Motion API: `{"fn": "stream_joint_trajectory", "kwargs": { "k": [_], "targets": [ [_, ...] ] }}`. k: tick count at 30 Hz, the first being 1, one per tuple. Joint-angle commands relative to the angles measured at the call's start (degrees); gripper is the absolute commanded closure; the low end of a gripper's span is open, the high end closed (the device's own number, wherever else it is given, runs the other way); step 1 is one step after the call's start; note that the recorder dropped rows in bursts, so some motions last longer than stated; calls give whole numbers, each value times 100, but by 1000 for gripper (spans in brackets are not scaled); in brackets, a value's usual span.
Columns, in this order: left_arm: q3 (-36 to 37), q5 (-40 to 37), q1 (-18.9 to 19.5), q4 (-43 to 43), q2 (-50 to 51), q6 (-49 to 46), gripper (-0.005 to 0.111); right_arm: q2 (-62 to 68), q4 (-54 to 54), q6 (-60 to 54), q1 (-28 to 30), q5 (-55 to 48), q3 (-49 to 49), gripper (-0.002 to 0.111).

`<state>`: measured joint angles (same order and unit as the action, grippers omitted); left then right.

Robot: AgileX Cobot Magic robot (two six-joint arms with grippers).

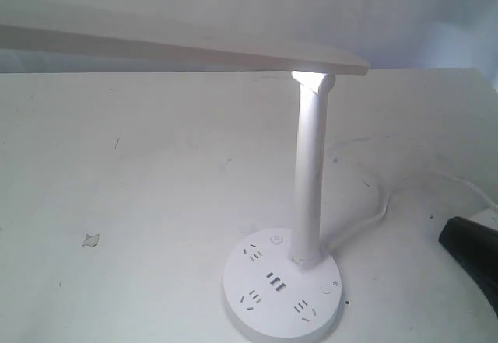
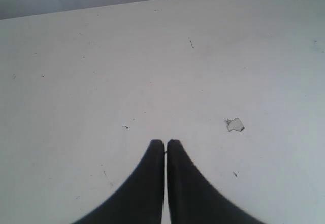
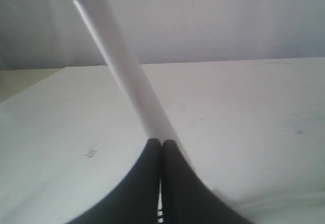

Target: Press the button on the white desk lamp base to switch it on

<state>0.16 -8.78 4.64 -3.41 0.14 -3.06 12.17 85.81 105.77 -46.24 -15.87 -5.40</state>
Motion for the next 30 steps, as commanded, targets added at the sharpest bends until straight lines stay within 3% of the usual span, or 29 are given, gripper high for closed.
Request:
{"fn": "stream_joint_trajectory", "kwargs": {
  "k": [1, 9, 14, 18, 21, 25, 30],
  "targets": [
    [-16, 16, 0, -43, -14, 12, 106, -56, 140, -71, 1, 501, 45, 108],
    [-16, 16, 0, -43, -14, 12, 106, -56, 116, -58, 1, -109, 76, 108],
    [-16, 16, 0, -43, -14, 12, 106, -56, -358, -58, 1, 378, 173, 108],
    [-16, 16, 0, -43, -14, 12, 106, -56, -164, -1063, 1, 1494, 540, 108],
    [-16, 16, 0, -43, -14, 12, 106, -91, -135, -1317, 88, 1620, 540, 108],
    [-16, 16, 0, -43, -14, 12, 106, -142, -39, -1408, 938, 1790, 540, 108],
    [-16, 16, 0, -43, -14, 12, 106, -216, 58, -1666, 2552, 2737, 540, 108]
  ]
}}
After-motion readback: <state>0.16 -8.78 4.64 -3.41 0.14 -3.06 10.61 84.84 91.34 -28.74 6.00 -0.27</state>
